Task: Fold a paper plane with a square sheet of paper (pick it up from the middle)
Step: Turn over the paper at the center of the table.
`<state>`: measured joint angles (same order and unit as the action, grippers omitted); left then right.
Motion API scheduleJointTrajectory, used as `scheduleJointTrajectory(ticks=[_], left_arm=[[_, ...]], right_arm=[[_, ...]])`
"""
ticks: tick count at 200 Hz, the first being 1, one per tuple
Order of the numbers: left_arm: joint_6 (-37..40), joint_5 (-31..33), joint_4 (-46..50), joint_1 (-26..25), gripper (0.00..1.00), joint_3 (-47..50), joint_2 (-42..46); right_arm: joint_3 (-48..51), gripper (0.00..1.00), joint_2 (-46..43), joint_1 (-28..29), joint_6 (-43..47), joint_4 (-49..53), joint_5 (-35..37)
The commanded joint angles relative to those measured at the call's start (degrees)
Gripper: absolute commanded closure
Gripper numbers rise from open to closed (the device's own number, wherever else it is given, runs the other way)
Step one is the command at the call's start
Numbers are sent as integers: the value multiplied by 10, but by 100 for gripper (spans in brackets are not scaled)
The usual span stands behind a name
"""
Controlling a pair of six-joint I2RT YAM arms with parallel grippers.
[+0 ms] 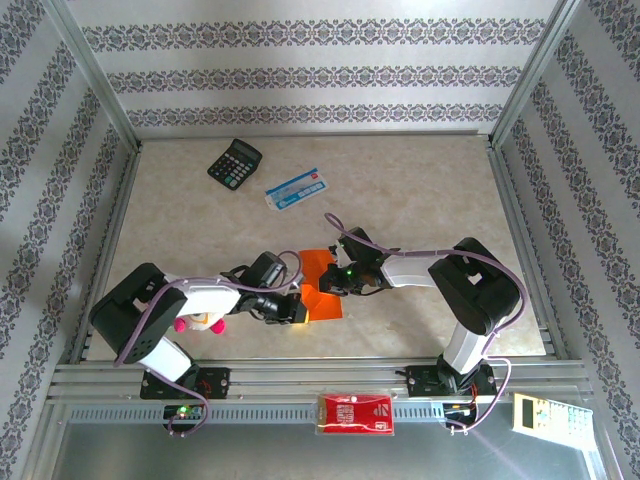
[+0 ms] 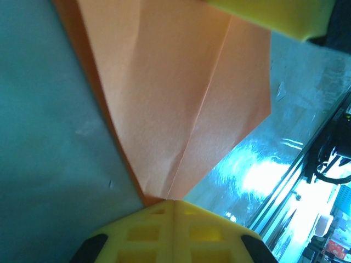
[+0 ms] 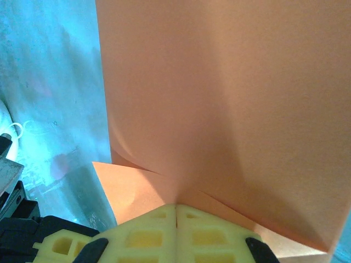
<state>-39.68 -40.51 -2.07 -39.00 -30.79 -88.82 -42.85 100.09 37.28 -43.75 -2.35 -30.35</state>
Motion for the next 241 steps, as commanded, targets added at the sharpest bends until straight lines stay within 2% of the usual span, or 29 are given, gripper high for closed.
scheduleJointTrajectory(ticks=[1,34,97,162,203,241], left_arm=[[12,-1,79,-1,100,16,34],[-37,12,-5,12,100,10,96],[-11,53,12,15,100,-83,-34],[10,58,11,23,100,-68,-87],[7,64,-2,23,100,-43,-105],[2,61,-6,22,100,-40,-109]], right_arm=[[36,100,50,-6,3,144,138],[23,100,46,-1,15,141,123],[19,100,40,2,16,136,115],[-8,100,7,-2,47,144,90],[-12,88,-60,-1,70,152,56],[53,79,-145,23,18,173,88]])
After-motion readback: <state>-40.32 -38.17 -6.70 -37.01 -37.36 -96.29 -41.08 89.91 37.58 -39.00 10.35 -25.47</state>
